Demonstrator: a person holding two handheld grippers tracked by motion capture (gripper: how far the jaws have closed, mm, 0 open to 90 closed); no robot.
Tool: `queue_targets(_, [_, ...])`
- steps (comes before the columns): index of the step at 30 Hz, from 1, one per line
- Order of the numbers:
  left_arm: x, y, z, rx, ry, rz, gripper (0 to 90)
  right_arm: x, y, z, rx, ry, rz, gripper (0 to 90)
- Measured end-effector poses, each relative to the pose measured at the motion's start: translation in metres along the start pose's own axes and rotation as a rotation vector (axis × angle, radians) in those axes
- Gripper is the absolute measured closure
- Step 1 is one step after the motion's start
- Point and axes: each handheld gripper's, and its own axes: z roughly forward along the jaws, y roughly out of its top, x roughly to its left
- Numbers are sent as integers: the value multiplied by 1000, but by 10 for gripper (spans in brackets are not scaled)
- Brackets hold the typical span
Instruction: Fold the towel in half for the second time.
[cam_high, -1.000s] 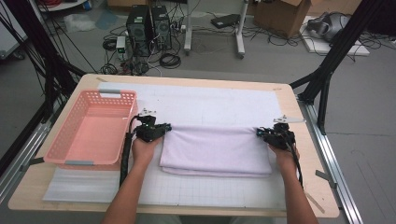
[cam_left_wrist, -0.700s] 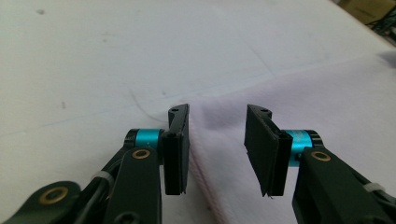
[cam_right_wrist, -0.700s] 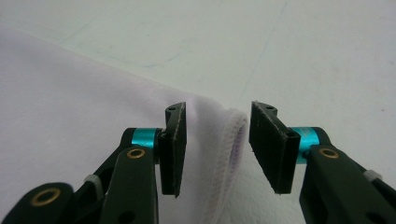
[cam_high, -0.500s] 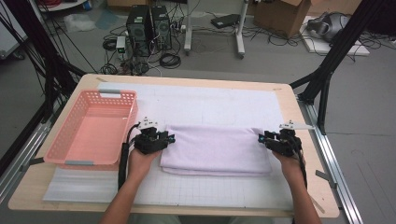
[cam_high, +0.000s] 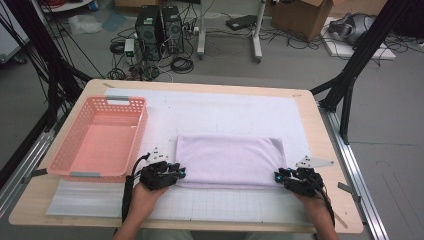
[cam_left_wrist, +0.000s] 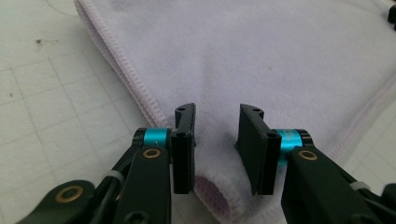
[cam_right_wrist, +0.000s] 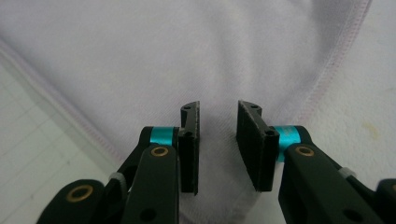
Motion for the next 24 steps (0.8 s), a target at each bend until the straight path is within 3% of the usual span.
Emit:
queue_targets(3, [-3,-4,-5,-11,-9,6,657,3,-4,-5,-1,2,-20,687])
queue_targets(6, [-3,-5,-9,-27,-43,-8,567,4,-8,-16,-36,35,-29,579])
queue_targets(7, [-4,-6,-9,-28,-47,-2,554,4,-9,-19,-44,57,-26,579])
queue_targets(10, [-5,-8,-6,-23,-39,15,535,5,-15,-21,-18,48,-59,633])
queue_targets(12, [-9,-9,-5,-13,4,51,620,5,-17,-20,-7,30,-80,737])
queue_targets(13, [-11,-9,-5,-7,28,82,709,4,-17,-19,-5,30,-83,820])
queue_targets(15, [-12,-8,-6,-5,34,78,832,4,-15,-19,-6,34,-86,866])
queue_targets(21, [-11,-5,-24,-59,-2,36,861,7,-13,-34,-58,53,-91,874])
queue_targets(24, [-11,-11,-25,-34,-10,36,856,9,-15,-34,-16,69,-92,873])
